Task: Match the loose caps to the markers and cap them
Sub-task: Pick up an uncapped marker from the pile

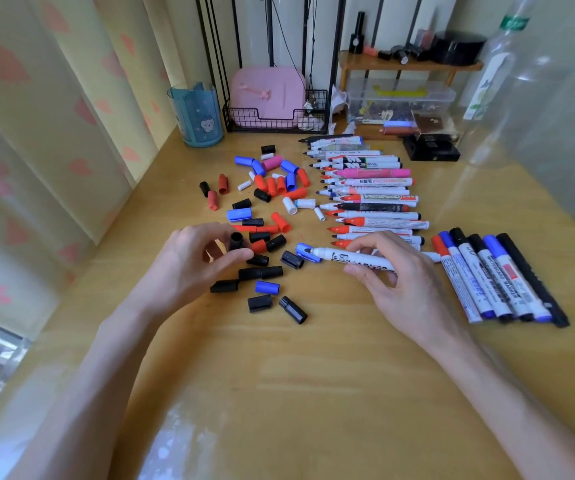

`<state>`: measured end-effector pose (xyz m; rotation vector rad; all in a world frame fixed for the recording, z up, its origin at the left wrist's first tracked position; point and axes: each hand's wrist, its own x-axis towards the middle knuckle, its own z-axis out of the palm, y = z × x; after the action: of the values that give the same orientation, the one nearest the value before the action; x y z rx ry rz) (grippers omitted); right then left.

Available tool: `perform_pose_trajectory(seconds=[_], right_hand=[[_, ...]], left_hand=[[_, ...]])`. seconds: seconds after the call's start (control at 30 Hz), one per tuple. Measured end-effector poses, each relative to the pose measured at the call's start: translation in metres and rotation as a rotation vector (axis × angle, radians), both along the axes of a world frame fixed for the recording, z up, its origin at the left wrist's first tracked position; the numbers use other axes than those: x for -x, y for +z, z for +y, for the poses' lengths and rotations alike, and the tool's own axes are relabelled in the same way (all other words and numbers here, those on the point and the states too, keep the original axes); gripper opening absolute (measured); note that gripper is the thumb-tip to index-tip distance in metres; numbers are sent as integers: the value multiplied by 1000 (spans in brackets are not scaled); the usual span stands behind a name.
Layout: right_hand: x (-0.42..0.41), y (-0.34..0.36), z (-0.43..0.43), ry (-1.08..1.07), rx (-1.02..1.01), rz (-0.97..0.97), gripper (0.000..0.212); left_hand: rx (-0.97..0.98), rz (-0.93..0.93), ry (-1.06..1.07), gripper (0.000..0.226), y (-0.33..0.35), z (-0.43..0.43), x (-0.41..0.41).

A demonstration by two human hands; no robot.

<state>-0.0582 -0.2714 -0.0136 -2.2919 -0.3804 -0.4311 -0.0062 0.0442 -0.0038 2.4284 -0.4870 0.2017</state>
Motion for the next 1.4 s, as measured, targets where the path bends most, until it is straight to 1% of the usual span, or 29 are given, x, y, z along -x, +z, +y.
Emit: perform_pose_trajectory(seconds=[0.07, 0.23, 0.37, 0.5, 0.77, 0.83, 0.93, 1.0, 1.03, 1.1, 1.17, 1.27, 1.4], right_hand=[[0, 0, -1, -1, 7, 0, 14], [0, -1, -1, -2, 21, -2, 13], [0, -1, -1, 5, 16, -15, 13], [-1, -1, -2, 4, 31, -21, 13], [0, -1, -1, 18, 31, -15, 13], [0, -1, -1, 19, 28, -12, 13], [0, -1, -2, 11, 29, -8, 13], [0, -1, -2, 8, 28, -12, 13], [0, -1, -1, 6, 28, -15, 13], [0, 0, -1, 6, 30, -22, 13], [0, 0, -1, 4, 34, -22, 13], [2, 1, -2, 0, 38, -26, 13], [3, 2, 0, -3, 55, -47, 14]], left_hand=[[-5, 14, 20, 44, -2, 5, -2], [-161, 103, -33, 44, -7, 14, 0], [-135, 116, -5, 41, -8, 14, 1], [-124, 46, -40, 31, -6, 13, 2], [-140, 143, -90, 40, -4, 7, 3], [-156, 144, -87, 40, -4, 5, 4], [-156, 140, -73, 32, -6, 0, 5], [-153, 143, -82, 36, -8, -2, 6], [-145, 145, -91, 35, -9, -3, 6], [-90, 139, -118, 21, -9, -4, 7], [-19, 92, -131, 10, -7, -4, 7], [51, 63, -121, 5, -5, -5, 7], [148, 35, -103, 6, -6, -10, 6]])
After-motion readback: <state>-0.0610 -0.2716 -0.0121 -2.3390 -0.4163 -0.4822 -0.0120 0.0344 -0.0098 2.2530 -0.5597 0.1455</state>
